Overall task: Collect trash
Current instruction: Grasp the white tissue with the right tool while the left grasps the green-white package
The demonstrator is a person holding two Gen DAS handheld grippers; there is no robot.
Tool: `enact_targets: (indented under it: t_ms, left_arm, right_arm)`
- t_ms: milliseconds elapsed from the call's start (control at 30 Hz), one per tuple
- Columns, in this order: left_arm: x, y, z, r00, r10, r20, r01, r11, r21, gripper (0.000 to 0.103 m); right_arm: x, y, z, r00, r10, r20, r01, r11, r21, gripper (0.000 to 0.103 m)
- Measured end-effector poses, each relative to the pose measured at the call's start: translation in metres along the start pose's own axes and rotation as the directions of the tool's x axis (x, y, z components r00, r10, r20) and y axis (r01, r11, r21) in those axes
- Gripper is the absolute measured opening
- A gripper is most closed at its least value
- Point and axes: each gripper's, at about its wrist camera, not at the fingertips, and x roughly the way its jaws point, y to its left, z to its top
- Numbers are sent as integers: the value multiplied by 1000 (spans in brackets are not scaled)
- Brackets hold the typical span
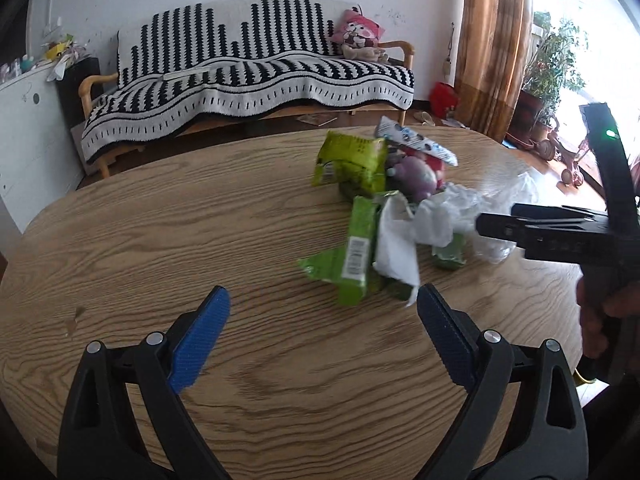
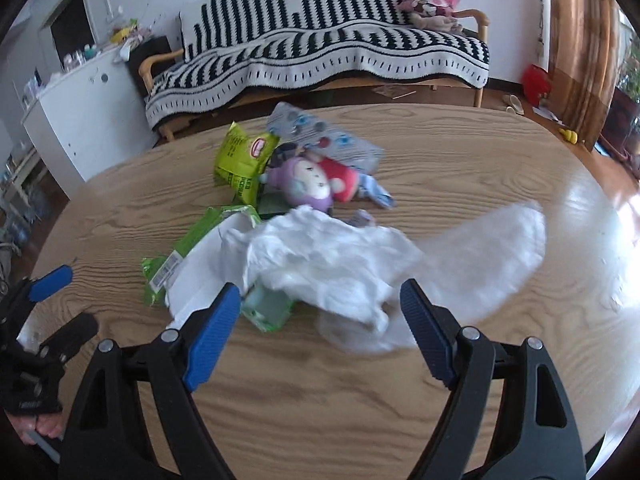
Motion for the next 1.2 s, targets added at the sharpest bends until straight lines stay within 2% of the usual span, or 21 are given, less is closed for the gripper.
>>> enact_targets:
  t_ms: [200, 267, 300, 367, 433, 667, 933, 1067, 1100, 1167, 1200]
  left_arm:
    - [19, -5, 2, 999, -37, -37, 38, 999, 25, 92]
    - [25, -9, 3, 998, -48, -41, 50, 998, 39, 92]
    - [30, -13, 4, 998, -50, -44, 52, 997, 50, 92]
    - [36, -21, 6, 998, -51, -47, 54, 996, 66, 92]
    - [43, -24, 7, 998, -45, -52, 49, 996, 77, 92]
    - [69, -36, 15, 997, -40, -67, 46, 995, 93, 92]
    - [92, -48, 19, 993, -5, -114, 19, 993, 118, 91]
    - [98, -50, 18, 990, 12, -141, 4, 993, 114, 66]
    - [96, -51, 19, 991, 30, -130, -15, 993, 117, 53]
    - [91, -51, 21, 991, 34, -132, -19, 994, 107, 42]
    - [88, -51, 22, 991, 30, -132, -18, 996, 93, 41]
  right_arm:
    - [37, 11, 11, 998, -45, -32, 44, 999, -29, 76]
    - [45, 11, 12, 998, -39, -50, 38, 999, -28, 59]
    - [48, 10, 13, 998, -27, -56, 25, 999, -26, 54]
    - [50, 12, 12, 998, -30, -58, 28, 999, -39, 30]
    - [44, 12, 11, 999, -4, -47, 2, 999, -36, 25]
    - [0, -7, 15, 995, 79, 63, -81, 997, 20, 23]
    - [-24, -29, 10, 993, 91, 79, -93, 995, 30, 23]
    - [-37, -40, 3, 993, 78, 92, -82, 996, 43, 23]
    - [-40, -42, 1, 993, 75, 95, -79, 996, 46, 23]
    - [-49, -50, -3, 992, 68, 104, -73, 996, 51, 23]
    - [-53, -53, -4, 992, 64, 108, -70, 996, 53, 23]
